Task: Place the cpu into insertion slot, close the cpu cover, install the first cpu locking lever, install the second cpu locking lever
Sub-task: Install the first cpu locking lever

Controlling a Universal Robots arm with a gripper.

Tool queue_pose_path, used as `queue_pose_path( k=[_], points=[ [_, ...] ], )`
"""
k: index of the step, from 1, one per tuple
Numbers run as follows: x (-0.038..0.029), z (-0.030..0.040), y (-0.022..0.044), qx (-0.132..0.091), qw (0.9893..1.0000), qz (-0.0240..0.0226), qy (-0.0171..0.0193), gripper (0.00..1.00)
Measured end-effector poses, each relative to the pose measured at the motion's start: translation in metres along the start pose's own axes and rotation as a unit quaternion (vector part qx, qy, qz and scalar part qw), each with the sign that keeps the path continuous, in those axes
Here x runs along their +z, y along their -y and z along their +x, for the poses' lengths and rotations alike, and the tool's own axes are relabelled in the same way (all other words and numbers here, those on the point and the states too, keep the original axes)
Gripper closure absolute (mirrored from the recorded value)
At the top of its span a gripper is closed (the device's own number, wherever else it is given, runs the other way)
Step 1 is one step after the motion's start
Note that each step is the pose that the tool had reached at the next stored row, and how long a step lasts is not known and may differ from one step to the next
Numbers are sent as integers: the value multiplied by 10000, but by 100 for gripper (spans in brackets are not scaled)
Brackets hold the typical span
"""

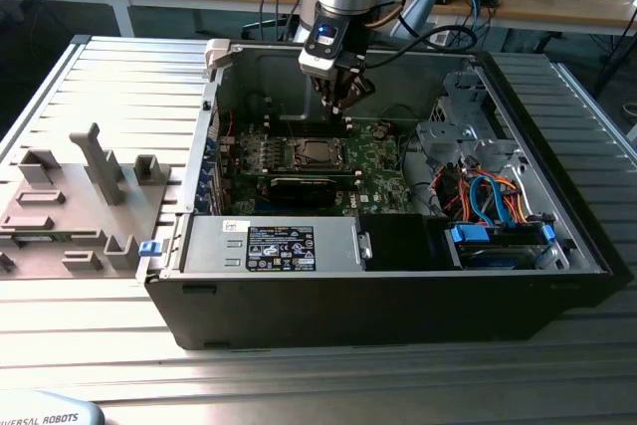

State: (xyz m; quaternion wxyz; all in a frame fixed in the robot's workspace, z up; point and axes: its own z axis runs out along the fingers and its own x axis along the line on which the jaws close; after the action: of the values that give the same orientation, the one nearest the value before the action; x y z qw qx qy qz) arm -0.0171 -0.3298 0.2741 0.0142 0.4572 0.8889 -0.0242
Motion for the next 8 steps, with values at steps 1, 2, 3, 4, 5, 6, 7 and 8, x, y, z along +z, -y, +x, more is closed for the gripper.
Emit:
queue_pose_path(
  k=[1, 2, 3, 4, 5, 6, 7, 8],
  points=[
    [0, 0, 0, -7, 10000, -1, 0, 89],
    [0, 0, 0, -13, 10000, -1, 0, 89],
    [0, 0, 0, -21, 10000, -1, 1, 89],
    [0, 0, 0, -25, 10000, -2, 1, 89],
    [0, 0, 0, -29, 10000, -2, 1, 89],
    [0, 0, 0, -33, 10000, -2, 1, 89],
    [0, 0, 0, -37, 10000, -2, 1, 89],
    [0, 0, 0, -41, 10000, -2, 1, 89]
  ],
)
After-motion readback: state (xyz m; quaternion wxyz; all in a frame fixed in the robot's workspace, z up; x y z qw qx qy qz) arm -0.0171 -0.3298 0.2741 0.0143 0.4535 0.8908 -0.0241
